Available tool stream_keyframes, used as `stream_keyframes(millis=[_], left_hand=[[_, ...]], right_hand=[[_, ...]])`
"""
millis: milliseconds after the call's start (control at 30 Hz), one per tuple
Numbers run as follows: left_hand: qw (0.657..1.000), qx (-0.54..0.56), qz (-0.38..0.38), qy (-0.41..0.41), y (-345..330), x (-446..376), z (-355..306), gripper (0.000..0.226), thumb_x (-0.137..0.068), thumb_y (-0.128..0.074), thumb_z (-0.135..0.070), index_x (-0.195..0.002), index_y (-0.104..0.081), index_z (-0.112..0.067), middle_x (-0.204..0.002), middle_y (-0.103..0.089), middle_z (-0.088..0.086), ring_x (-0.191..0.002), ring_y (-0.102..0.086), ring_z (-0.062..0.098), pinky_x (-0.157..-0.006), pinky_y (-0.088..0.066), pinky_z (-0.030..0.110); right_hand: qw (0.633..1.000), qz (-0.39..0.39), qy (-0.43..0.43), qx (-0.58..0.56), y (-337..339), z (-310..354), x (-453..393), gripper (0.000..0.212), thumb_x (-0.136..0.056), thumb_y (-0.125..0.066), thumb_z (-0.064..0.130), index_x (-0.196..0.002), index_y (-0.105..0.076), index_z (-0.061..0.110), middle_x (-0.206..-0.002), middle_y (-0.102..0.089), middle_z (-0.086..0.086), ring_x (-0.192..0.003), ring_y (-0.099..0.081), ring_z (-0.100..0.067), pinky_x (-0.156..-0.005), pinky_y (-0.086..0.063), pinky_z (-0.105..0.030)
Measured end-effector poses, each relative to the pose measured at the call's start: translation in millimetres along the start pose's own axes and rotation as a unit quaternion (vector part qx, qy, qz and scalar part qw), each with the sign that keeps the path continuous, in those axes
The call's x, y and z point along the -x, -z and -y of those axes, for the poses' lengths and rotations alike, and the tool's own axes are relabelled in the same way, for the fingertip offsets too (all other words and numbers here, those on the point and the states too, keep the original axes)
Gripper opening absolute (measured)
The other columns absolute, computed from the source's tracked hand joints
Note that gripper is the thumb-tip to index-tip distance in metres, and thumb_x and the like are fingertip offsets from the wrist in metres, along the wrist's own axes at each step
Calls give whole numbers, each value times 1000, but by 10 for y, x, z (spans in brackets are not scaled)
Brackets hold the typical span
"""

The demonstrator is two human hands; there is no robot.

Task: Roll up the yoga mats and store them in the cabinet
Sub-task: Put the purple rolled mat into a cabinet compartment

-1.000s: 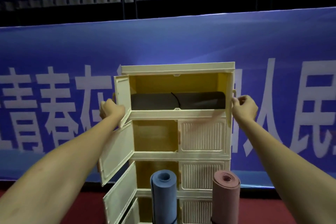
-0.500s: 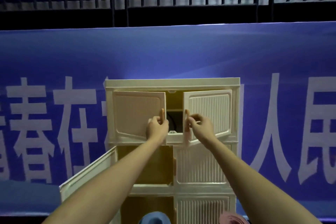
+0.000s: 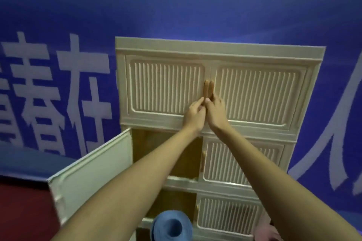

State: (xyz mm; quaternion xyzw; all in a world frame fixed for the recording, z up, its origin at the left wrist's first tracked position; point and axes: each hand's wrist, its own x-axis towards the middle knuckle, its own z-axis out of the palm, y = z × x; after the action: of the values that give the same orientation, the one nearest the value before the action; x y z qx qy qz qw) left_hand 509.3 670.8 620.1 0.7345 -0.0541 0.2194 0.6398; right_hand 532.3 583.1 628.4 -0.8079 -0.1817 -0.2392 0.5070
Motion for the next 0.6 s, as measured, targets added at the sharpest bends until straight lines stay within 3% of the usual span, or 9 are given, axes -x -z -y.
stream_keyframes(millis=[100, 167, 233, 300, 400, 467, 500, 567, 600], left_hand=[[992, 113, -21, 47, 151, 592, 146, 23, -97, -54, -29, -100, -74, -17, -106, -74, 11, -103, -68, 26, -97, -55, 42], [979, 164, -100, 70, 402, 1252, 365, 21, -100, -55, -21, -92, -72, -13, -91, -72, 9, -89, -65, 18, -81, -51, 32], [964, 155, -195, 97, 717, 2095, 808, 22, -102, -52, -22, -86, -67, -18, -81, -68, -1, -80, -63, 11, -73, -49, 27], [939, 141, -281, 138, 1060, 3006, 1283, 21, -99, -51, -23, -91, -69, -15, -80, -70, -7, -79, -65, 7, -75, -51, 29], [879, 157, -367, 260, 1628, 4223, 1943, 43, -106, -40, -6, -75, -70, -10, -62, -68, -9, -71, -61, 5, -67, -49, 17], [889, -23, -316, 330, 2024, 4880, 2478, 43, -105, -41, -1, -77, -70, -15, -55, -66, -12, -65, -60, 3, -60, -47, 17], [893, -85, -280, 342, 2177, 5120, 2711, 33, -101, -49, -10, -78, -68, -24, -61, -69, -12, -64, -61, 1, -63, -51, 25], [882, -206, -166, 390, 2409, 5454, 3199, 17, -84, -52, -30, -75, -66, -32, -75, -72, -7, -73, -66, 14, -72, -54, 37], [871, -249, -110, 408, 2500, 5570, 3403, 15, -78, -51, -34, -75, -65, -29, -80, -73, -5, -79, -67, 19, -76, -54, 39]], right_hand=[[994, -27, -82, -64, -219, 180, 556, 47, -102, -45, 31, -143, -46, 8, -138, -54, -16, -128, -52, -30, -111, -40, -45], [995, 17, -89, -51, -484, 300, 1222, 39, -101, -50, 28, -136, -52, 10, -129, -61, -11, -121, -56, -25, -107, -43, -41], [992, 108, -47, -53, -774, 399, 2052, 31, -98, -55, 30, -120, -63, 11, -114, -66, -5, -107, -60, -16, -96, -46, -31], [966, 254, 6, -56, -1090, 454, 2898, 27, -92, -56, 35, -102, -69, 14, -97, -69, 3, -91, -60, -8, -83, -45, -22], [886, 463, 28, -16, -1705, 384, 4030, 35, -90, -51, 39, -85, -70, 11, -87, -69, -4, -82, -58, -11, -78, -42, -30], [847, 531, 2, 11, -2100, 168, 4619, 36, -93, -50, 41, -86, -70, 12, -91, -68, -7, -87, -58, -14, -82, -43, -34], [842, 538, -44, 25, -2259, 12, 4847, 34, -93, -50, 43, -87, -69, 16, -95, -67, -6, -92, -59, -17, -85, -44, -35], [831, 531, -145, 80, -2482, -463, 5199, 34, -96, -47, 43, -93, -69, 17, -104, -66, -7, -101, -60, -23, -92, -46, -37], [800, 555, -185, 131, -2548, -685, 5335, 37, -101, -45, 37, -106, -70, 10, -115, -66, -13, -110, -60, -27, -98, -45, -39]])
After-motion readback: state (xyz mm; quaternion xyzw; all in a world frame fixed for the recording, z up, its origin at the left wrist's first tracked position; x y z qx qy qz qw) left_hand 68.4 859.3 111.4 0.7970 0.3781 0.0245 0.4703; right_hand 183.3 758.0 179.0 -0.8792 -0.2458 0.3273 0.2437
